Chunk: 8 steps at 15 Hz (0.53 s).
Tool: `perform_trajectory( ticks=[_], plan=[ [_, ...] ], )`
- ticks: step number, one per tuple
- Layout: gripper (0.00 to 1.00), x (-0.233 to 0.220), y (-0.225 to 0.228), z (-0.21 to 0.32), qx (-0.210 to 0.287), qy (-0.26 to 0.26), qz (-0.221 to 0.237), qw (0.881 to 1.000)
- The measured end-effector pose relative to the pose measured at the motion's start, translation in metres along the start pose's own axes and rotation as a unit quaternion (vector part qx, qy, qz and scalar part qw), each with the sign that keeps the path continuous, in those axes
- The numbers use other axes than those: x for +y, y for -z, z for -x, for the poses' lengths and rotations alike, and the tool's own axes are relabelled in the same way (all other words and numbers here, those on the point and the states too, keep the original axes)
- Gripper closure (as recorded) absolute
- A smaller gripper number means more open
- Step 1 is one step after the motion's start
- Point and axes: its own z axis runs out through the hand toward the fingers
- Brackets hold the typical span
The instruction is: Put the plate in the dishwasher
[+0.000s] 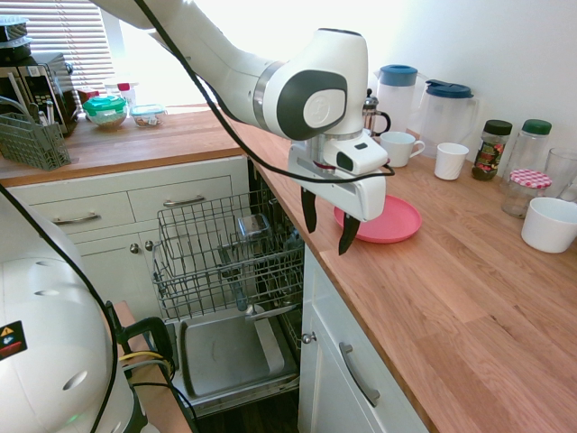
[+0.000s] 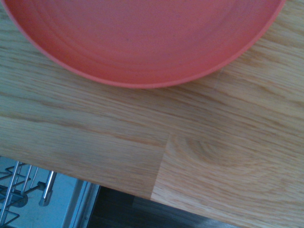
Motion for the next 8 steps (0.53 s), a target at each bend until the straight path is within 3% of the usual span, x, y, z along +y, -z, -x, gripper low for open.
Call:
perform_trajectory(
  ticks=[8],
  plan=[
    [0.00,-0.003,0.020,-0.029,-0.003,-0.045,-0.052,0.998]
  ],
)
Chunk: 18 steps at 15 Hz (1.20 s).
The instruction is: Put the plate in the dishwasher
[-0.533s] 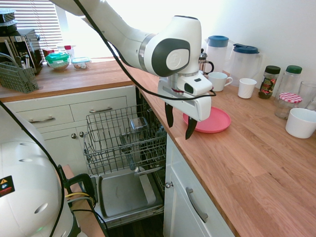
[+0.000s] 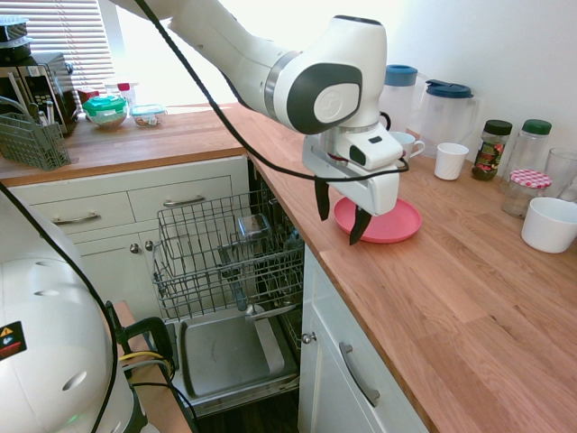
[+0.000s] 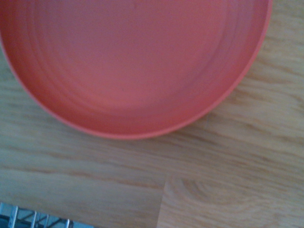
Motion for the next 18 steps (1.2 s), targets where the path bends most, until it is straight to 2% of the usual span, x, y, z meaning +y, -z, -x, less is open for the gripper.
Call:
perform_trajectory(
  ticks=[4,9,15,16,18],
  plan=[
    [0.00,-0.018,-0.008,-0.039,-0.004,-0.046,-0.036,0.998],
    [0.00,-0.030,-0.035,-0.080,-0.038,-0.112,-0.068,0.991],
    [0.00,-0.030,-0.067,-0.110,-0.078,-0.154,-0.103,0.979],
    [1.00,-0.030,-0.070,-0.112,-0.082,-0.157,-0.108,0.978],
    [1.00,-0.032,-0.071,-0.116,-0.086,-0.159,-0.117,0.976]
  ],
)
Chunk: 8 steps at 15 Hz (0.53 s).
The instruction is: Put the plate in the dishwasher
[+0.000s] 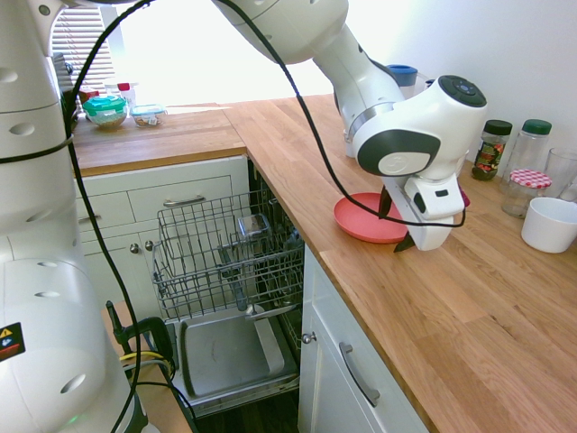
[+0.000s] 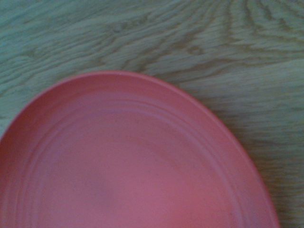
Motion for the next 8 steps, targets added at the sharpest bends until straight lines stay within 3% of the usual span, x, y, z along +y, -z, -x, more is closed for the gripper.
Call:
perform_trajectory(
  ticks=[8],
  plan=[
    [1.00,-0.013,-0.004,-0.009,-0.017,-0.005,-0.015,1.000]
  ],
)
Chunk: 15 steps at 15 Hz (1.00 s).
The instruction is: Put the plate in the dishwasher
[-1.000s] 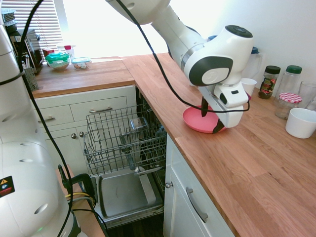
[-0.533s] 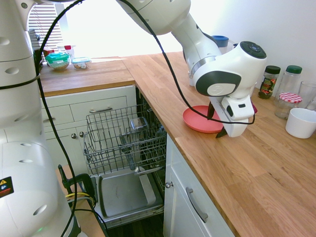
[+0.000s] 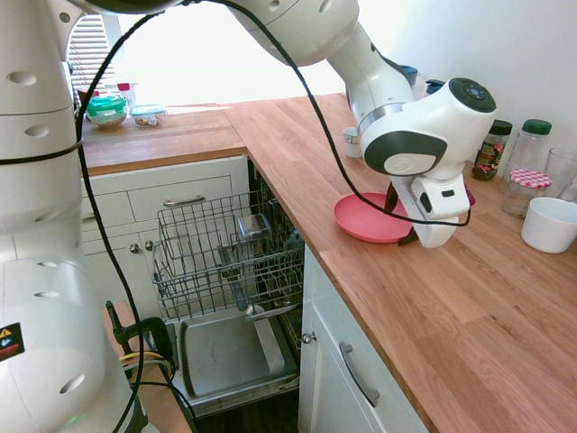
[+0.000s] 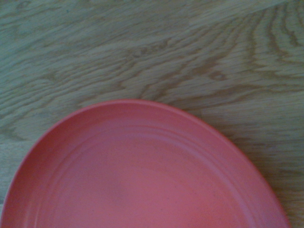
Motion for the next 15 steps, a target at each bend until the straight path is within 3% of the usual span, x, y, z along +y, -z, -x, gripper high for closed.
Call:
perform_trajectory(
  ticks=[15],
  plan=[
    [1.00,-0.0060,-0.0018,-0.0113,-0.024,0.019,-0.006,1.000]
  ],
)
